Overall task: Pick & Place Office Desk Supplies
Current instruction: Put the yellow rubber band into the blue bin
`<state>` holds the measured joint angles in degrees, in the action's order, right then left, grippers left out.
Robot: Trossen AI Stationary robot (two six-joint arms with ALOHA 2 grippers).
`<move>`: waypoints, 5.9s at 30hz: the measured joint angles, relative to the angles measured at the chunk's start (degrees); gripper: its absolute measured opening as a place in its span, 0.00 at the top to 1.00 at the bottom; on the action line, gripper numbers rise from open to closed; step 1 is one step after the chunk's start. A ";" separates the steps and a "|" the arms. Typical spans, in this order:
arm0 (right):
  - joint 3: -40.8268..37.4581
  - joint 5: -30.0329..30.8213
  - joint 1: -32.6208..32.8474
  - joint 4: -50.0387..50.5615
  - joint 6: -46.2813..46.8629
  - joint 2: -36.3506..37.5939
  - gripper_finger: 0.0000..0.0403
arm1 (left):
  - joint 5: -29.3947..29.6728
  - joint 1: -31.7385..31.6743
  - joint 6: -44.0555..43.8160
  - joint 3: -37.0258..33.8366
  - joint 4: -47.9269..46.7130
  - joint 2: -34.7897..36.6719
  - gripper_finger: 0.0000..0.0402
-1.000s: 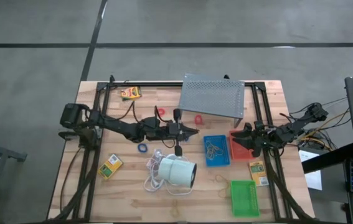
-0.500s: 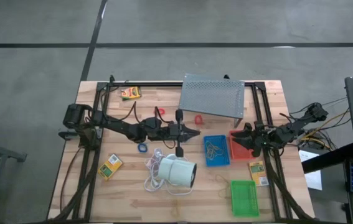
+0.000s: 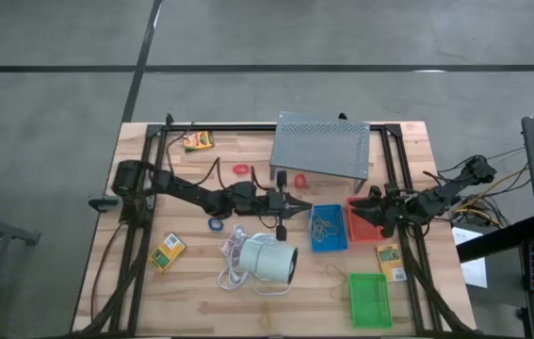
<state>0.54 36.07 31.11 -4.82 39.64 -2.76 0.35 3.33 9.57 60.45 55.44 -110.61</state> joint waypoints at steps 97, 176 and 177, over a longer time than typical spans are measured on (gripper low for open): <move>0.00 -0.02 0.00 0.04 0.02 0.02 0.54 | -4.49 -3.19 -9.63 18.33 -35.58 -17.13 0.99; 0.01 0.00 0.00 0.01 0.02 0.02 0.54 | -2.78 -1.17 1.14 16.65 -43.54 2.08 0.75; 0.00 0.00 0.00 0.01 0.01 0.00 0.54 | -2.18 -0.95 1.18 15.62 -42.79 3.06 0.75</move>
<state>0.54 36.07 31.11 -4.81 39.65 -2.76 -1.83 2.38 10.75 76.07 12.65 -107.55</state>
